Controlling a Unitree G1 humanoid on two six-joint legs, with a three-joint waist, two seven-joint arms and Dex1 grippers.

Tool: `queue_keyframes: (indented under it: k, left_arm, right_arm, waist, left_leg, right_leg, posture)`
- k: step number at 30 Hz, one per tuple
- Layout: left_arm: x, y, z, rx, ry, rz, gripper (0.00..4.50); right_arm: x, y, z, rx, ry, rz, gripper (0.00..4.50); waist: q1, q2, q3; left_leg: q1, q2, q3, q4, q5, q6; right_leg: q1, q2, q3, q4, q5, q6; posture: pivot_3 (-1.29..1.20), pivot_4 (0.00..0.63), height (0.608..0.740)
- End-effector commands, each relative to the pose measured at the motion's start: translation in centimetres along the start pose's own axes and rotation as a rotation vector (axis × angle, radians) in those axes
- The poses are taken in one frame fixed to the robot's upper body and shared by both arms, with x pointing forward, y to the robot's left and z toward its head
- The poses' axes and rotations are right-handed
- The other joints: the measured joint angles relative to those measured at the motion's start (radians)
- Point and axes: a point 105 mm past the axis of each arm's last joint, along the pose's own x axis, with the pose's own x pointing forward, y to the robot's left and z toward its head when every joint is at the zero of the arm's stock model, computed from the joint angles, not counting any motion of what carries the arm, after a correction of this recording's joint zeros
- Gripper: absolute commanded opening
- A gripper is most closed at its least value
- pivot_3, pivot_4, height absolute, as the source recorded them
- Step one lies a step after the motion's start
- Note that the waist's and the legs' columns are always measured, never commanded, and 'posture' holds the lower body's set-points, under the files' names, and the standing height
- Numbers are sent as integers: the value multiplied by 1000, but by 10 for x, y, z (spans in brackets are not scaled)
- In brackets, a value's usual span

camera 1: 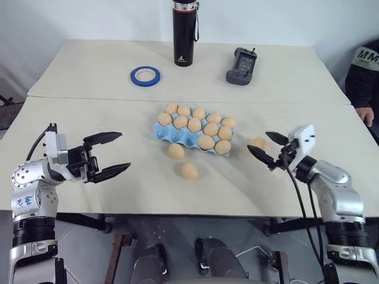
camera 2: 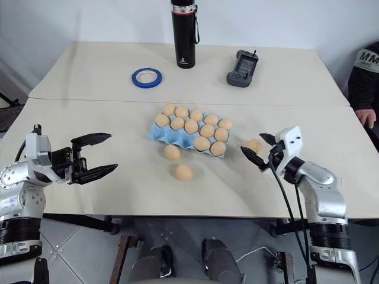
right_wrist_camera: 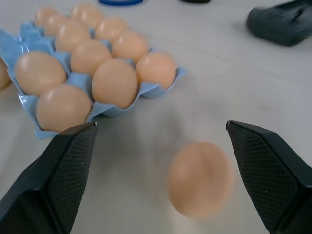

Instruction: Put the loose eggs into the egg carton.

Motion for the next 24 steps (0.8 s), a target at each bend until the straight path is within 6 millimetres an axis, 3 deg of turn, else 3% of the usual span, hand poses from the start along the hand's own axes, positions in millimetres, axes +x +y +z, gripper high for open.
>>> queue_keyframes:
  k: [1,7,15,18,24]
  left_arm:
    - [0,-2,4,21,-21,-8,4500]
    - [-11,-14,-14,-42,70,-22,4500]
    - [-14,-14,-17,-56,105,-15,4500]
    - [-14,-15,-18,-66,121,-18,4500]
    - [-15,-13,-20,-72,158,-3,4500]
  right_arm:
    - [9,-10,4,-68,-17,-69,4431]
    - [13,-14,-8,-102,21,-99,4431]
    - [14,-15,-20,-93,57,-122,4431]
    - [16,-16,-23,-76,62,-139,3854]
    - [19,-11,-16,-76,32,-118,1910]
  waist:
    - [0,0,0]
    - [-3,0,0]
    - [-4,0,0]
    - [-5,0,0]
    - [-4,0,0]
  left_leg:
    - [0,0,0,0,0,0]
    - [0,0,1,0,0,-2]
    - [0,0,0,0,-1,-1]
    - [0,0,0,0,-1,-1]
    - [0,0,0,0,-1,-1]
  right_leg:
    - [0,0,0,0,0,0]
    - [0,0,0,-1,-1,1]
    - [0,0,1,1,-1,1]
    - [0,0,0,1,-1,0]
    - [0,0,0,0,-1,0]
  posture:
    - [0,150,740]
    - [0,150,740]
    - [0,150,740]
    - [0,150,740]
    - [0,150,740]
